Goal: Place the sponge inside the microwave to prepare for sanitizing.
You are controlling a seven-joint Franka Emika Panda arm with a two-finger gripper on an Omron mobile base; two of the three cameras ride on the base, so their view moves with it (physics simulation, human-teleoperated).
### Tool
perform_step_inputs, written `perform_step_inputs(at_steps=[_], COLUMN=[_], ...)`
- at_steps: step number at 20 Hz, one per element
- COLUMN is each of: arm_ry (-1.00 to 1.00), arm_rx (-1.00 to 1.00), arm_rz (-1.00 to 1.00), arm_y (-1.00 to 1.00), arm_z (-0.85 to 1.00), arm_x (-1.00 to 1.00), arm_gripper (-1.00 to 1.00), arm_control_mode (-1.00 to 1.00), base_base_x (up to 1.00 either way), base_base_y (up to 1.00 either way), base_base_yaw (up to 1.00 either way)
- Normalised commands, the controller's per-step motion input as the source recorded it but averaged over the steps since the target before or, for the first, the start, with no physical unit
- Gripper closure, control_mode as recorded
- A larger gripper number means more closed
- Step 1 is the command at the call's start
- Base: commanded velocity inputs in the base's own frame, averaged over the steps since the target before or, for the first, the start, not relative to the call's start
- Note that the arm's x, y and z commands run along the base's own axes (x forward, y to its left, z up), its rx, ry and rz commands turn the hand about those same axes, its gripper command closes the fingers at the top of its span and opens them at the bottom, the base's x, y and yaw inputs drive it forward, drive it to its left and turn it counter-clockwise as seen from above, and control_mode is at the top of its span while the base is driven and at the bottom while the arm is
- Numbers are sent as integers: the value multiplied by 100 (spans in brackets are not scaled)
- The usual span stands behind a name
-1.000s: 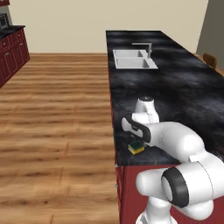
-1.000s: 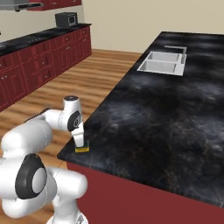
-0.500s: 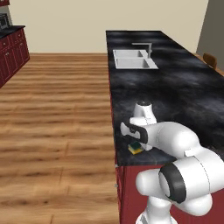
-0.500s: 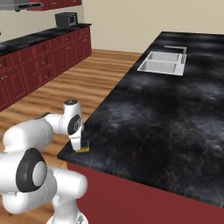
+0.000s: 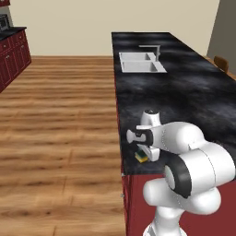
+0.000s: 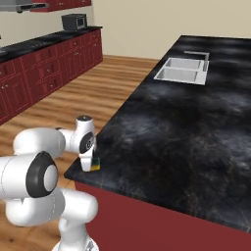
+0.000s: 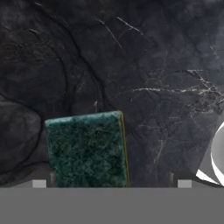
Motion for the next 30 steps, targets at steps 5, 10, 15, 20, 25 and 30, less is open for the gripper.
perform_step_inputs(at_steps=[5,10,15,20,25,30], arm_ry=[10,4,0,0,0,-1], arm_rx=[4,3,0,0,2,10], arm_rz=[0,0,0,0,0,2], arm_y=[0,0,0,0,-7,-14], arm_z=[-25,-25,-32,-31,-7,16], arm_x=[6,7,0,0,-9,-34], arm_gripper=[-100,-100,-100,100,100,100], arm_control_mode=[-100,-100,-100,-100,-100,-100], base_base_x=[0,0,0,0,0,0], base_base_y=[0,0,0,0,0,0], base_base_yaw=[0,0,0,0,0,0])
